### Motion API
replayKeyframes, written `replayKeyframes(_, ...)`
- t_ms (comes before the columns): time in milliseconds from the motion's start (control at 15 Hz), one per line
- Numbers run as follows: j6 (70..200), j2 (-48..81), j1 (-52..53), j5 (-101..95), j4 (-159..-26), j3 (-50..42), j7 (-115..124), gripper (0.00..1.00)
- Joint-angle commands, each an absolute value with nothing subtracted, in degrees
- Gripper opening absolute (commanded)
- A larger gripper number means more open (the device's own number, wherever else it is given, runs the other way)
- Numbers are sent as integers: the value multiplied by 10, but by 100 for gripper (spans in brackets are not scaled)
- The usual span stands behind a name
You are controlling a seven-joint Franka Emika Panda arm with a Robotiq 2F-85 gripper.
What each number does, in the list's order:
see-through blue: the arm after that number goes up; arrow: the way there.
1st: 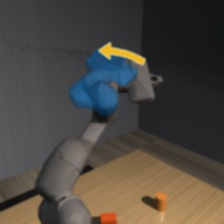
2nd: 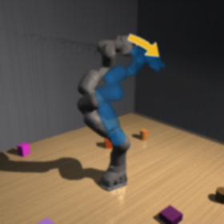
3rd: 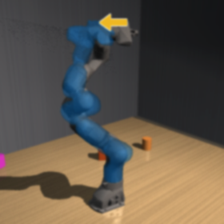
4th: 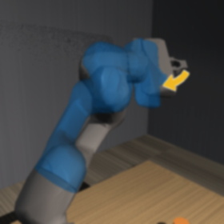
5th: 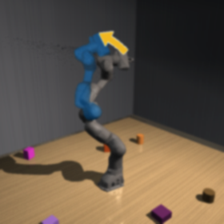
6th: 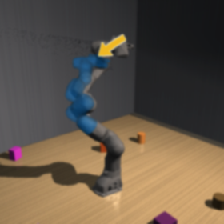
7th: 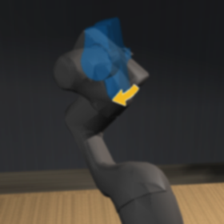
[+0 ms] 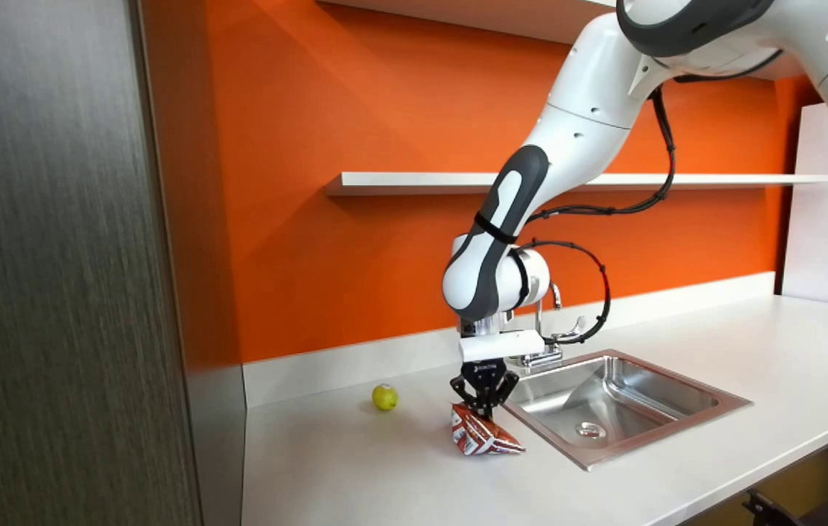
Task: Put the packet in the sink.
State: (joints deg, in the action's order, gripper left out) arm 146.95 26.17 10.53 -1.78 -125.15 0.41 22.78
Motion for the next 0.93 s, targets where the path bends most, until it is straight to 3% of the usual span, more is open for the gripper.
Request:
replayKeyframes(0, 1465, 246, 123, -29, -1246, -12, 247, 0)
replayKeyframes(867, 1447, 166, 135, -138, -1235, -78, 341, 0)
